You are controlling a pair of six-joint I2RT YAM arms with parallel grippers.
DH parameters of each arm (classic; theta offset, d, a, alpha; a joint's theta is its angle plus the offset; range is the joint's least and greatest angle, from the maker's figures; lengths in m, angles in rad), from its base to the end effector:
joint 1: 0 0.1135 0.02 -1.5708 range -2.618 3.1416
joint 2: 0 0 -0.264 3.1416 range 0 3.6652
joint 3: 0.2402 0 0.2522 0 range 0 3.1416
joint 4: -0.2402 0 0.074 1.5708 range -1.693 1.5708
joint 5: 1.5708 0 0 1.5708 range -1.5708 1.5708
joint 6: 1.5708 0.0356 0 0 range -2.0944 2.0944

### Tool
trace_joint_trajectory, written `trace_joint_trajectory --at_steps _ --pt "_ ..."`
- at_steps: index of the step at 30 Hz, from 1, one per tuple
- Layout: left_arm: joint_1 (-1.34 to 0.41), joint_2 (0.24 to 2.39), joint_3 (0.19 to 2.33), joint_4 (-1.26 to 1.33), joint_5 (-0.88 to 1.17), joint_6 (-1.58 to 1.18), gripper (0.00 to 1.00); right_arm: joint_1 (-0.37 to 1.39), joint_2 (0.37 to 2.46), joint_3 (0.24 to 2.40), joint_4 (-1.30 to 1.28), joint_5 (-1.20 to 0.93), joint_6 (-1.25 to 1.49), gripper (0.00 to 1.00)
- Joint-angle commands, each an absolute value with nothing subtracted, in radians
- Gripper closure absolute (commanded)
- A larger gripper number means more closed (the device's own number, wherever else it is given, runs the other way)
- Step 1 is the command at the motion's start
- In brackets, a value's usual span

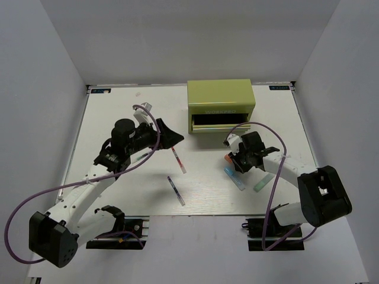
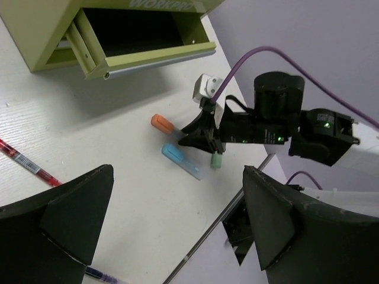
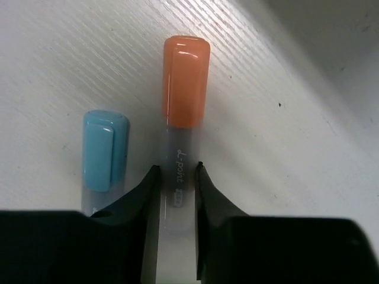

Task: Sort the stationery into containers
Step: Grab a piece of stationery with the right arm, then place the stationery into the container

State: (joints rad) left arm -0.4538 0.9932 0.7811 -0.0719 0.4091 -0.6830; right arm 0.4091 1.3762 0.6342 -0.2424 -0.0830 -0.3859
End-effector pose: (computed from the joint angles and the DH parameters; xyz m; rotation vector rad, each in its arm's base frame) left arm 0.2008 -0.1137 0.3119 0.0794 1.9970 -1.1424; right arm 0.2288 0.1024 0.1600 -1.0182 2.3424 0.1150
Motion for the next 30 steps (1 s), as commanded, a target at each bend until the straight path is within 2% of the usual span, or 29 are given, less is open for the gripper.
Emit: trace_joint_trajectory --at_steps 1,2,4,7,11,15,21,25,30 --pt "-0.459 1.026 0.818 -0.043 0.488 -0.631 0.00 0.403 1.404 0.635 -0.313 -0.156 -0.431 0.88" --pt "-0.459 1.046 0.827 -0.072 0.500 -0.617 0.00 0.399 1.393 0.641 -0.325 -0.167 -0.439 0.96" --pt "-0.459 1.060 0.827 -0.092 0.525 -0.569 0.00 0.419 1.358 0.650 -0.365 -0.205 -0.469 1.00" --pt "-0.459 1.060 0.836 -0.112 0.551 -0.539 0.00 0.402 1.278 0.689 -0.414 -0.259 -0.527 1.00" --pt "-0.459 1.078 0.836 -0.121 0.571 -0.525 0.00 0.402 1.065 0.762 -0.575 -0.499 -0.740 1.00" --pt "-0.459 1.088 0.827 -0.112 0.592 -0.525 0.00 0.408 0.948 0.837 -0.601 -0.558 -0.808 1.00" --pt "-0.468 1.136 0.839 -0.110 0.643 -0.485 0.00 0.403 1.056 1.001 -0.499 -0.376 -0.793 1.00" --pt "-0.488 1.187 0.903 -0.190 0.643 -0.422 0.00 0.390 1.140 1.098 -0.399 -0.243 -0.882 1.00" --pt "-0.517 1.238 0.949 -0.210 0.643 -0.387 0.00 0.379 1.275 1.181 -0.364 -0.173 -1.049 1.00"
